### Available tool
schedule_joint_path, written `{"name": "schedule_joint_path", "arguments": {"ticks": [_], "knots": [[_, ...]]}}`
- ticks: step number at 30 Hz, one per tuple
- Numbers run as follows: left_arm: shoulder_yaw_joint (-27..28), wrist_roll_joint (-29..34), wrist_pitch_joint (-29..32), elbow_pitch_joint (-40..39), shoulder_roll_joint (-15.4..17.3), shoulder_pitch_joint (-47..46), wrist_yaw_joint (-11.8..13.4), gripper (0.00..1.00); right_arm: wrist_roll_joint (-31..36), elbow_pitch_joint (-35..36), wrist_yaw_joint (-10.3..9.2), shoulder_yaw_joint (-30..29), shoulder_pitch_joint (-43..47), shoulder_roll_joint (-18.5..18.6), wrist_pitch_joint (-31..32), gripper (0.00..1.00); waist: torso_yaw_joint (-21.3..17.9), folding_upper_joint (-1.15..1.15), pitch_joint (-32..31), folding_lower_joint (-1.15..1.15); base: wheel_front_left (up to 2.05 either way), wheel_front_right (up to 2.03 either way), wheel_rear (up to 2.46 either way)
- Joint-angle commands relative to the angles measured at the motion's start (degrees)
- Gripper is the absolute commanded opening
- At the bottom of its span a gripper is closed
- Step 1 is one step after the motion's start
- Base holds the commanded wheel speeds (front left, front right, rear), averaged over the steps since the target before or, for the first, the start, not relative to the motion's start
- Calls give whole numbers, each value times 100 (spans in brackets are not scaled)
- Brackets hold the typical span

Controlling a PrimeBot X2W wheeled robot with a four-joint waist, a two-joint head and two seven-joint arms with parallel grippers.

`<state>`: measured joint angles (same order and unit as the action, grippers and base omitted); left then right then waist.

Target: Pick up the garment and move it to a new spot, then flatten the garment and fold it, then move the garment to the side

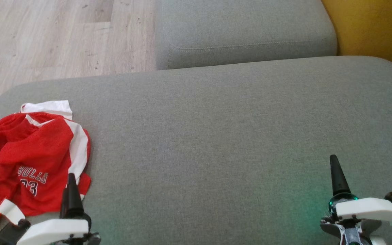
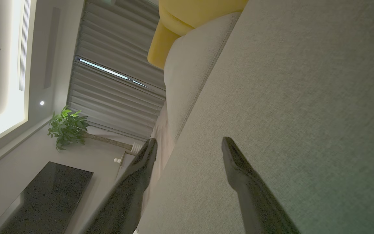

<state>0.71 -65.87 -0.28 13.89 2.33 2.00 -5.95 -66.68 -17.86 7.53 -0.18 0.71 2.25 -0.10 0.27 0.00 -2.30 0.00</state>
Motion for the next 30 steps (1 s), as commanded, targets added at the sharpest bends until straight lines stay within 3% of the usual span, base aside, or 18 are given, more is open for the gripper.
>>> {"name": "schedule_joint_path", "arguments": {"ticks": [1,30], "knots": [[22,145,-59,-236,31,-95,15,100,146,226,-1,79,-130,29,-70,100,3,0,-6,0,0,0,0],[-196,2293,-547,-607,39,173,126,100,2169,358,-2,632,-37,41,-560,100,23,0,-187,0,0,0,0]]}}
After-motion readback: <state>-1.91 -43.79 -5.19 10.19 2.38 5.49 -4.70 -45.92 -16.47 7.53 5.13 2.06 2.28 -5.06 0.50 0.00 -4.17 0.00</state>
